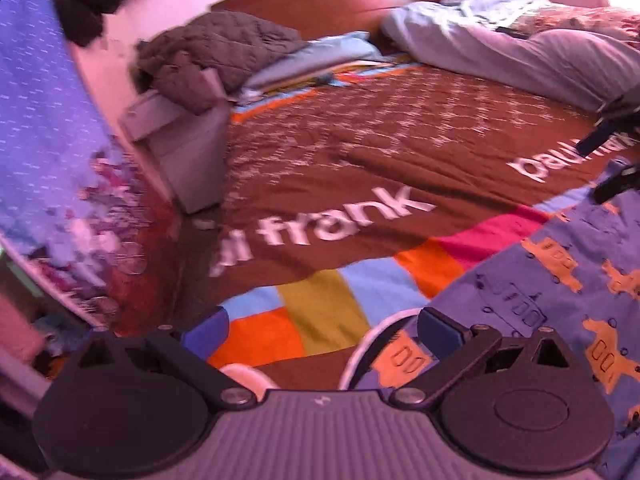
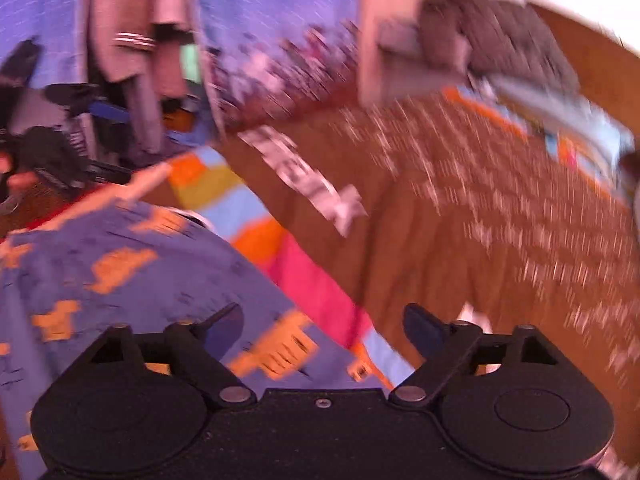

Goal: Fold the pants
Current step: 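Close the left gripper on the waistband while the right gripper grasps the waistband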

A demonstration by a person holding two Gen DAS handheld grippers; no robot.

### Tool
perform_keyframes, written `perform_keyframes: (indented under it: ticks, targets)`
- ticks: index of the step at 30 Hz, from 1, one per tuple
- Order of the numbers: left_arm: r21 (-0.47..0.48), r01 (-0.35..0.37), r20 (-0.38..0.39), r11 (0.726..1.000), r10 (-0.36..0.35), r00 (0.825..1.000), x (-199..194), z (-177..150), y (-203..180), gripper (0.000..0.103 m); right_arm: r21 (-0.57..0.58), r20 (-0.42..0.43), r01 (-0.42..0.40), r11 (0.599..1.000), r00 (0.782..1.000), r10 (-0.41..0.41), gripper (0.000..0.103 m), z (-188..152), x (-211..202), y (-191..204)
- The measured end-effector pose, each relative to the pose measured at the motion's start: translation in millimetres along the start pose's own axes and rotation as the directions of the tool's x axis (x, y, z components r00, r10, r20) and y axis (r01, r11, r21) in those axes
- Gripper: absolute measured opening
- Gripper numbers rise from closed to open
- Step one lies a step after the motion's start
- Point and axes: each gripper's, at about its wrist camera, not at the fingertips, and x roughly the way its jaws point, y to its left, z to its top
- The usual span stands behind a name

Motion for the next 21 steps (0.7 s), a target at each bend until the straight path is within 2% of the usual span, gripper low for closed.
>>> perform_keyframes:
  ticks: [2, 4, 6, 7, 9, 10, 12, 13, 14, 16, 17, 19, 21]
  targets:
    - [0.032, 0.018, -0.016, 0.999, -0.017, 1.0, 12, -5, -1, 0.097, 0.052, -0.015, -0.017, 0.998, 1.0, 0.017, 0.077, -17, 20, -11]
    - [0.058, 0.01, -0.059, 0.998, -0.006, 0.998, 25, -8, -2, 0.088, 0.05, -0.038, -0.038, 0.998, 0.998, 0.04, 0.075, -27, 35, -11]
    - [0.074, 0.003, -0.117, 0.997, 0.006, 0.993, 37, -12, -3, 0.069, 0.026, -0.06, -0.06, 0.998, 0.996, 0.062, 0.073, -39, 48, -10]
    - [0.085, -0.005, -0.144, 0.996, 0.017, 0.989, 42, -13, -4, 0.062, 0.01, -0.072, -0.062, 0.998, 0.995, 0.062, 0.071, -40, 54, -8]
    - [0.09, -0.011, -0.183, 0.996, 0.027, 0.983, 51, -15, -4, 0.038, -0.013, -0.087, -0.049, 0.999, 0.995, 0.048, 0.067, -41, 64, -5]
    - [0.092, -0.003, -0.198, 0.996, 0.021, 0.98, 54, -17, -6, 0.033, -0.008, -0.086, -0.048, 0.999, 0.995, 0.047, 0.066, -42, 67, -7]
    - [0.155, 0.029, -0.201, 0.988, 0.003, 0.98, 55, -22, -17, 0.015, 0.014, -0.085, -0.056, 0.998, 0.995, 0.057, 0.055, -42, 72, -13]
    - [0.203, 0.023, -0.193, 0.979, 0.017, 0.981, 53, -24, -26, 0.01, 0.021, -0.088, -0.062, 0.998, 0.994, 0.064, 0.046, -42, 75, -15]
    - [0.246, 0.008, -0.183, 0.969, 0.039, 0.982, 52, -26, -33, 0.001, 0.018, -0.098, -0.067, 0.998, 0.993, 0.069, 0.041, -41, 77, -15]
    - [0.278, -0.038, -0.177, 0.96, 0.09, 0.98, 53, -27, -44, 0.0, -0.016, -0.123, -0.064, 0.998, 0.991, 0.061, 0.023, -43, 78, -9]
    - [0.28, -0.061, -0.169, 0.958, 0.111, 0.979, 51, -26, -48, 0.0, -0.034, -0.124, -0.059, 0.998, 0.991, 0.054, 0.018, -45, 78, -6]
    - [0.271, -0.112, -0.144, 0.956, 0.155, 0.977, 49, -23, -51, 0.0, -0.057, -0.115, -0.037, 0.998, 0.993, 0.03, 0.002, -47, 76, -2]
    - [0.246, -0.175, -0.125, 0.953, 0.21, 0.97, 45, -16, -49, 0.0, -0.072, -0.098, -0.002, 0.997, 0.995, -0.005, 0.001, -46, 72, 1]
